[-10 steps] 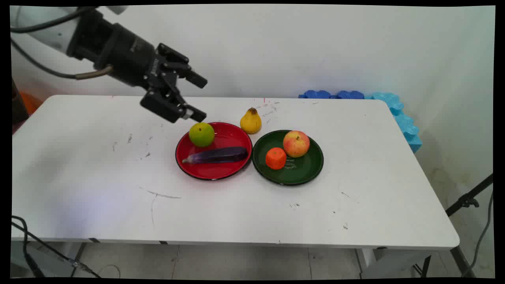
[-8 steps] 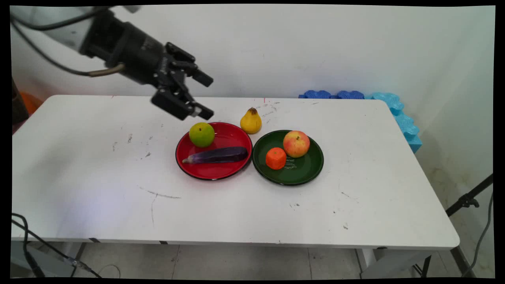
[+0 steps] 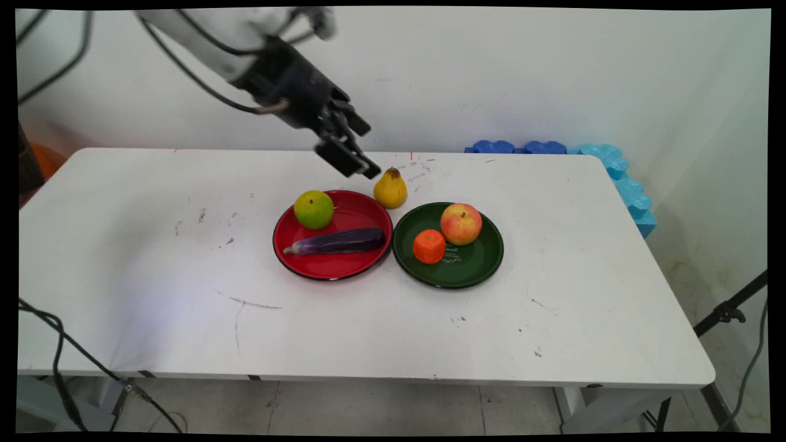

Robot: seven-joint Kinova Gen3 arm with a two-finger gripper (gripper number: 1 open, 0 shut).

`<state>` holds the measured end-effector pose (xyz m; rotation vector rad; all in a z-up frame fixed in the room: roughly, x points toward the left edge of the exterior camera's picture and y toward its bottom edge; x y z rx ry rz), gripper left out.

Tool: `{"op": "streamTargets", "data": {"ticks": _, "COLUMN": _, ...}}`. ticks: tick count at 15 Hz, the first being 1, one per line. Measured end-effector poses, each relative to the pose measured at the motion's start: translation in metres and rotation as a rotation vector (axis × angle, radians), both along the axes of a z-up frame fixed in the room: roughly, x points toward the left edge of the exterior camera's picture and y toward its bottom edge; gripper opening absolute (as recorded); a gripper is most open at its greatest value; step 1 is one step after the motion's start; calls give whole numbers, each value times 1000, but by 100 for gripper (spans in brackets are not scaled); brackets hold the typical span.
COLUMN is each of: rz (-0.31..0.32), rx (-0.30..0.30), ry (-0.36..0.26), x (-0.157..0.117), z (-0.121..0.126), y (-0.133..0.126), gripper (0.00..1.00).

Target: Pick up the mandarin from the green plate

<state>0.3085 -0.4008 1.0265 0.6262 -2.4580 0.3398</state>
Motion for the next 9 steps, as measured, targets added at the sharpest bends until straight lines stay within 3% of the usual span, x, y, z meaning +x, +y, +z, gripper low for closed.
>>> {"op": "streamTargets", "data": {"ticks": 5, "rz": 42, "rx": 56, "ry": -47, "x": -25, "z": -35, "y": -29, "gripper": 100}}
{"op": "streamTargets", "data": {"ticks": 9, "rz": 74, "rx": 126, "ry": -80, "x": -51, "z": -78, "y": -48, "gripper": 100}}
